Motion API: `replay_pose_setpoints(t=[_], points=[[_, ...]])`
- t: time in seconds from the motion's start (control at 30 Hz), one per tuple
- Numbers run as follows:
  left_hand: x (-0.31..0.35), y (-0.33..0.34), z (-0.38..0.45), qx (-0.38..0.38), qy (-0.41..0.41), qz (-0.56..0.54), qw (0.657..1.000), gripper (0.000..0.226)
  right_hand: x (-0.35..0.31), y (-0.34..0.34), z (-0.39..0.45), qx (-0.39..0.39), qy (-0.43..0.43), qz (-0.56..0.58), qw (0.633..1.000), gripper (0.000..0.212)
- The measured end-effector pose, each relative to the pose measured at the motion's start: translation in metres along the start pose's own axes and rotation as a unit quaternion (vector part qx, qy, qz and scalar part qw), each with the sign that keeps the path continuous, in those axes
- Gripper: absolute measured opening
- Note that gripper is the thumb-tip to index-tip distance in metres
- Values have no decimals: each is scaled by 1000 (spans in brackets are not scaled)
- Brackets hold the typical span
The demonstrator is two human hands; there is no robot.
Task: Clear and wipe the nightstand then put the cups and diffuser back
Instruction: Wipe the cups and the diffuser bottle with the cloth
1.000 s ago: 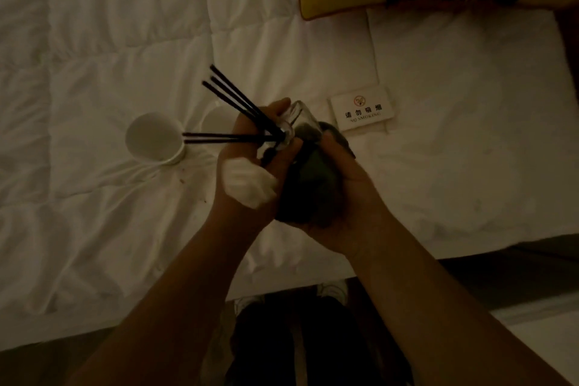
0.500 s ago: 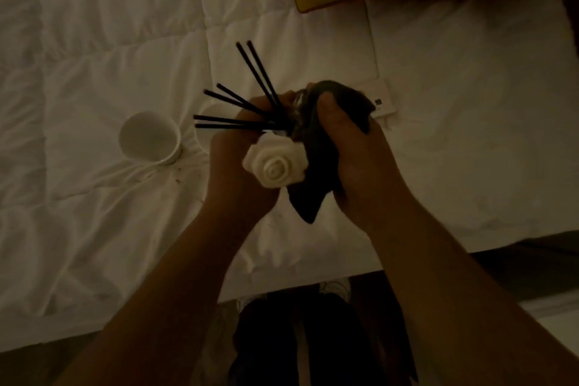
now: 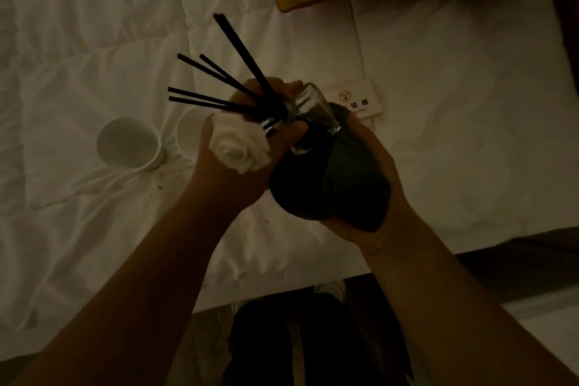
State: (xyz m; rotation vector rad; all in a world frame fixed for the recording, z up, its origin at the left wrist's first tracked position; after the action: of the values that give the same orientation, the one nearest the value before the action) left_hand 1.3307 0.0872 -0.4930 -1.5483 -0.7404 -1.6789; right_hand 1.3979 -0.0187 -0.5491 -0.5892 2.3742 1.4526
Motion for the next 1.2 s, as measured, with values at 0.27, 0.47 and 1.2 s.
replay_pose_setpoints(t=[0.27,0.47,1.2], points=[[-56,3,19,21,-63,119,991,31,2,-38,-24,53,-21,58,997,40],[-110,-4,16,61,-142,117,981,33,-21,-77,-39,92,-54,19,994,47],[-131,129,42,-65,-202,394,894,78,-99,-140,-37,191,-127,33,973,40]])
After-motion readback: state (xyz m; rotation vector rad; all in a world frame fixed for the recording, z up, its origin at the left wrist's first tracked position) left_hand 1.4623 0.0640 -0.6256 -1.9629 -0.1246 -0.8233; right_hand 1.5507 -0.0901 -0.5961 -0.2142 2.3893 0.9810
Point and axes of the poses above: each hand's wrist, its own z-axis towards the middle knuckle, its own y-axis out of the palm, x = y × z, the point moved 10 cm from there along z, towards the middle knuckle, and after that the axes turned 10 degrees about -z, right-handed, at the moved point
